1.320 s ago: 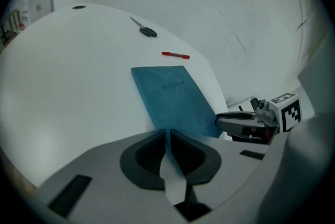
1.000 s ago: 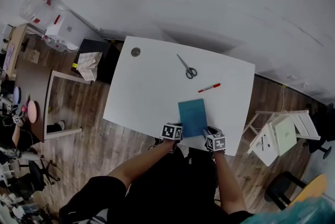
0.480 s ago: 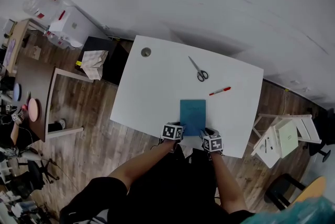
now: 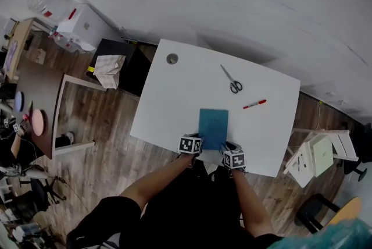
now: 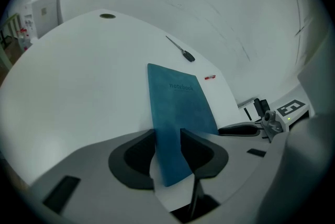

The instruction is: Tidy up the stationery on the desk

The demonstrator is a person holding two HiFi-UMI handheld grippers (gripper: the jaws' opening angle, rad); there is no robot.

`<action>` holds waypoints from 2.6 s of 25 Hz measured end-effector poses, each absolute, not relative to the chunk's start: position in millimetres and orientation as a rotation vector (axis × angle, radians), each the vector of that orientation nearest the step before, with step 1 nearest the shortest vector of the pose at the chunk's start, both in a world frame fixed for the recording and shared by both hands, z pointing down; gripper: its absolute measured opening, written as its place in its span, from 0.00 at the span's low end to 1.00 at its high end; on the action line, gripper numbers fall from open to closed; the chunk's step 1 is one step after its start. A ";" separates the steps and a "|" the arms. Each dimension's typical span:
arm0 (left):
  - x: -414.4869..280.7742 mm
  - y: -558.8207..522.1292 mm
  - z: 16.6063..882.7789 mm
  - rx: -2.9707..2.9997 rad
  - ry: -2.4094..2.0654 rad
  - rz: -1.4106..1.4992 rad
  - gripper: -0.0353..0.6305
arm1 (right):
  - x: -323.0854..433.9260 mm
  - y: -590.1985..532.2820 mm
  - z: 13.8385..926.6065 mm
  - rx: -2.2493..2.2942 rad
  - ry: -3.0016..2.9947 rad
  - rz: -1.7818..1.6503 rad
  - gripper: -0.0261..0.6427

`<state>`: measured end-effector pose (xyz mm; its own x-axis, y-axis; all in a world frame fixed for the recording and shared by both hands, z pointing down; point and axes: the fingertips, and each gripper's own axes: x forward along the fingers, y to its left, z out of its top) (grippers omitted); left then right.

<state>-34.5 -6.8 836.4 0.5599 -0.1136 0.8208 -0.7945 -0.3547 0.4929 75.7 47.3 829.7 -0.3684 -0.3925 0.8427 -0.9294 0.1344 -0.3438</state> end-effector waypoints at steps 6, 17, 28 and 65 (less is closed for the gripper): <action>-73.9 -26.6 836.4 1.820 -0.763 0.876 0.27 | 36.9 28.0 828.3 1.273 -1.839 1.178 0.20; -167.1 -85.5 835.5 1.800 -0.887 0.819 0.28 | -58.2 -22.4 825.9 1.171 -1.911 1.130 0.20; -220.2 -141.7 826.9 1.814 -0.941 0.773 0.28 | -120.9 -59.7 826.7 1.075 -1.944 1.072 0.20; -34.3 -102.6 801.1 2.083 -0.617 0.785 0.28 | 105.1 -44.9 774.3 1.602 -1.897 1.224 0.20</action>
<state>-34.3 -102.6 801.1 0.6872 -0.1519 0.7104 -0.6542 -0.5545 0.5143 105.1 -44.9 774.3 -0.2843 -0.6047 0.7440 -0.9271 -0.0242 -0.3739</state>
